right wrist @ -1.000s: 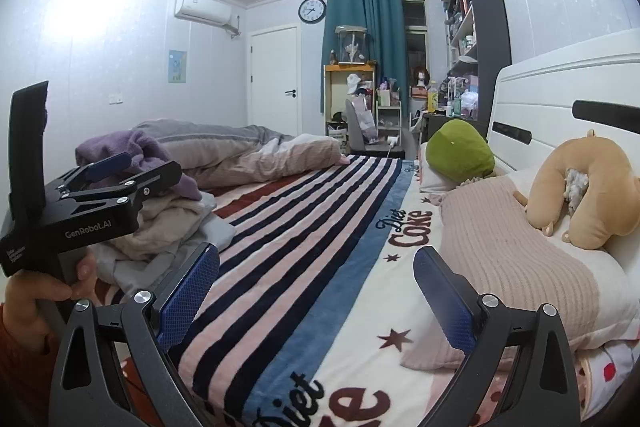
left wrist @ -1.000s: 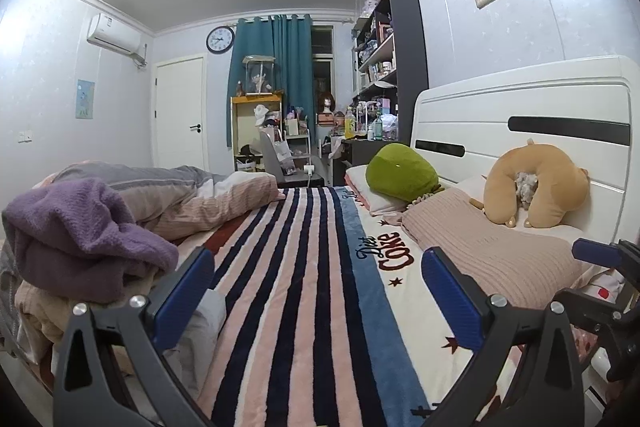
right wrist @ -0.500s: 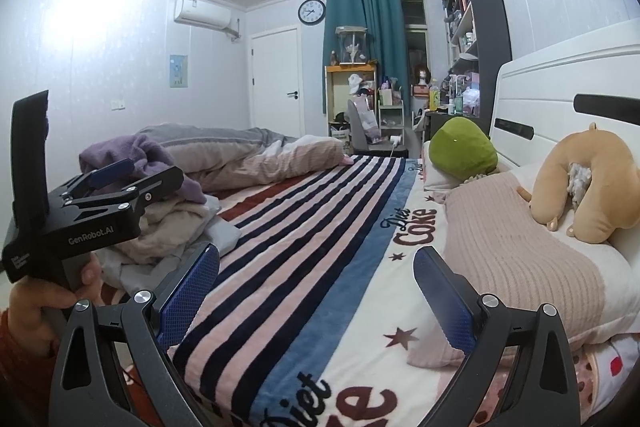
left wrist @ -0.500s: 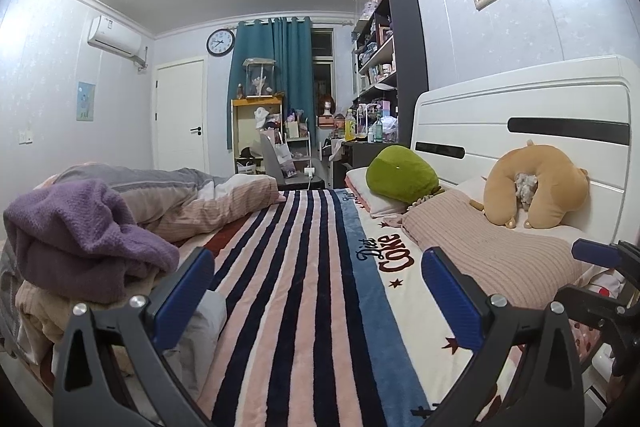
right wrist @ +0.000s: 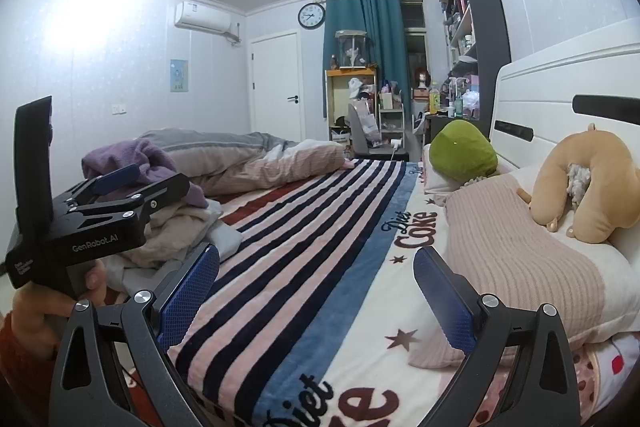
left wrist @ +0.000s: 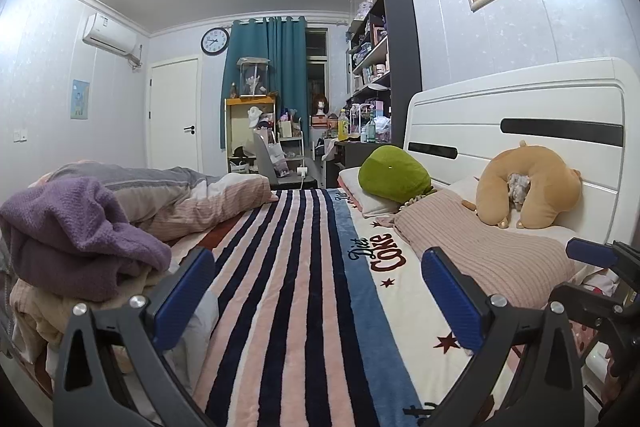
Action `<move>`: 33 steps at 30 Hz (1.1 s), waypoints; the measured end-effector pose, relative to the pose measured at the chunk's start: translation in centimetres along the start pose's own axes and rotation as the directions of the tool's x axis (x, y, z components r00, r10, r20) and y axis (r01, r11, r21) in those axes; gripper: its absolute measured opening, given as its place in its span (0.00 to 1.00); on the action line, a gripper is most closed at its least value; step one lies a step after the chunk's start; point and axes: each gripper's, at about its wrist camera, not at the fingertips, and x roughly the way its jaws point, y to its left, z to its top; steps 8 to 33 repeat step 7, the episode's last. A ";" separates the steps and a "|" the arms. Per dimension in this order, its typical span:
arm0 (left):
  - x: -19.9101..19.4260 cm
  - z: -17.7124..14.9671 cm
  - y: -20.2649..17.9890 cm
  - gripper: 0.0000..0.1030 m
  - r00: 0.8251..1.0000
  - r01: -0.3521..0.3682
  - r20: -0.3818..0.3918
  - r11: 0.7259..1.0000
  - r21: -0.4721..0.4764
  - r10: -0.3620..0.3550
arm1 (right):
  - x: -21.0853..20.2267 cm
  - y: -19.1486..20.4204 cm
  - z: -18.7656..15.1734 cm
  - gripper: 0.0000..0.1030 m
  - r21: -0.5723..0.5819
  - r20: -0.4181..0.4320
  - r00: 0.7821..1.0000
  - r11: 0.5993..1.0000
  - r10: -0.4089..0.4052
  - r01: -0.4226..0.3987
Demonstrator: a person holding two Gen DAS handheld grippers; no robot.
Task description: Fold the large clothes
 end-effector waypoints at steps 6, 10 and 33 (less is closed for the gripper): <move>0.0 -0.1 -0.1 0.99 1.000 0.010 -0.003 1.000 0.001 -0.010 | 0.0 0.1 -0.1 0.95 0.003 0.001 1.000 1.000 0.001 -0.001; 0.0 -0.1 0.0 0.99 1.000 0.008 -0.003 1.000 -0.002 -0.008 | 0.0 0.3 -0.1 0.95 0.004 -0.001 1.000 1.000 0.002 -0.002; 0.0 -0.1 0.0 0.99 1.000 0.008 -0.003 1.000 -0.002 -0.008 | 0.0 0.3 -0.1 0.95 0.004 -0.001 1.000 1.000 0.002 -0.002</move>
